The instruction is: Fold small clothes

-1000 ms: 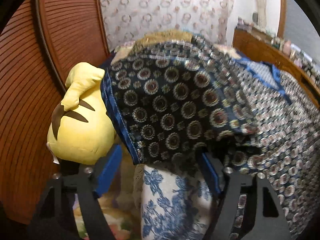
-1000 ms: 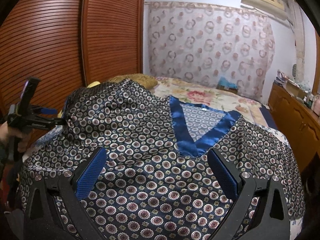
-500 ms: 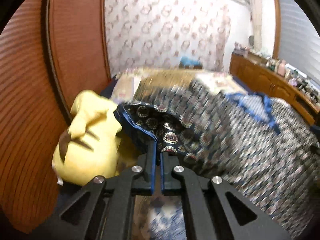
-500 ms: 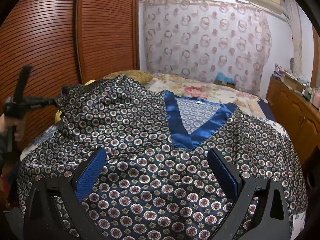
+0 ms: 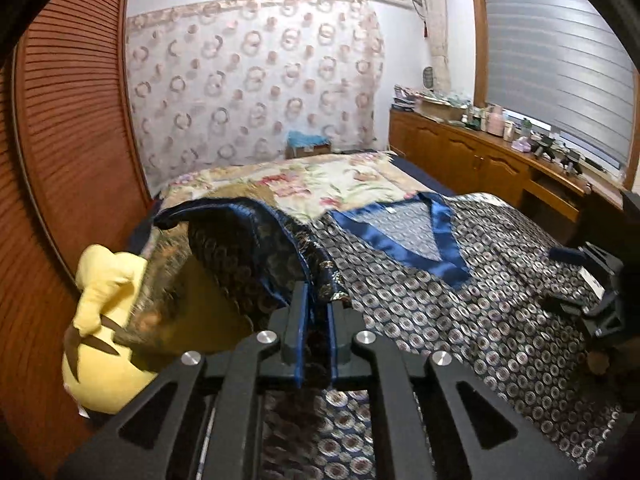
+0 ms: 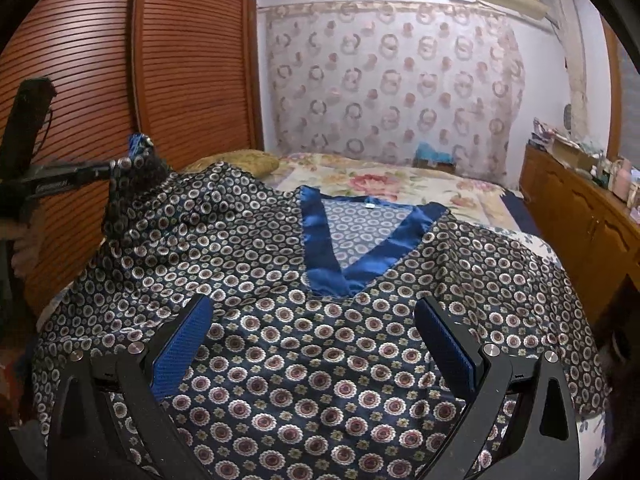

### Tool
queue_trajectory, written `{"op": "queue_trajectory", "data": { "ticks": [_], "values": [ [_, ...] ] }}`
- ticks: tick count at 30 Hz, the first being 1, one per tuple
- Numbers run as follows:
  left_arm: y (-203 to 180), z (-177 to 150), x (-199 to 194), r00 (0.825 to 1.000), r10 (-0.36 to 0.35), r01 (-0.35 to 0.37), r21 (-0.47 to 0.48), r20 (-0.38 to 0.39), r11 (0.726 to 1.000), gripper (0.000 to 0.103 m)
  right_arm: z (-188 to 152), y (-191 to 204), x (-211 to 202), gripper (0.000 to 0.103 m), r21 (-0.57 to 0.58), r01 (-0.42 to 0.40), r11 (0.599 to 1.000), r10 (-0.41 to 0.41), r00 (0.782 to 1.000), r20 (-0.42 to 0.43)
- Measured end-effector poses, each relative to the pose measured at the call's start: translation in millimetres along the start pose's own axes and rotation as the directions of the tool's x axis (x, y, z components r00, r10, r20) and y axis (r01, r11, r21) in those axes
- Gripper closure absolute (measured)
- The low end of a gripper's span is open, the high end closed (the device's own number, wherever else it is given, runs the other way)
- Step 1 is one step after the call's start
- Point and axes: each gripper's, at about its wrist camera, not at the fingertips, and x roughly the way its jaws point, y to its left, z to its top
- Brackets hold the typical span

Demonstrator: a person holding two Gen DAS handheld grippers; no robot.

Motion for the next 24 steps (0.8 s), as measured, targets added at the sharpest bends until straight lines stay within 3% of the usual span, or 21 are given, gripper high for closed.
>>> {"op": "queue_trajectory", "data": {
  "ticks": [6,13,18,24],
  "values": [
    [-1.6,-18.5,-11.7,1.0,-0.022,0.022,-0.031,-0.011,0.999,0.077,3.1,3.1,1.2,0.0,-0.014,0.0,1.0,0.0,1.0,-0.003],
    [-1.1,-38.7,-19.3,0.999,-0.044,0.043,-0.056,-0.019,0.997,0.049,19.5,11.1,13.4,0.0,-0.054,-0.029,0.998,0.029,0.999,-0.016],
    [8.6,-52.5,-23.5,0.999,-0.025,0.022,-0.092,-0.026,0.996,0.048,44.0,27.6,23.5,0.0,-0.096,-0.07,0.993,0.07,0.998,-0.008],
    [30.3,-58.8,-36.2,0.999,0.04,-0.039,-0.142,0.003,0.989,0.048,72.1,59.1,45.4,0.003,-0.143,-0.185,0.972,0.182,0.983,-0.034]
  ]
}}
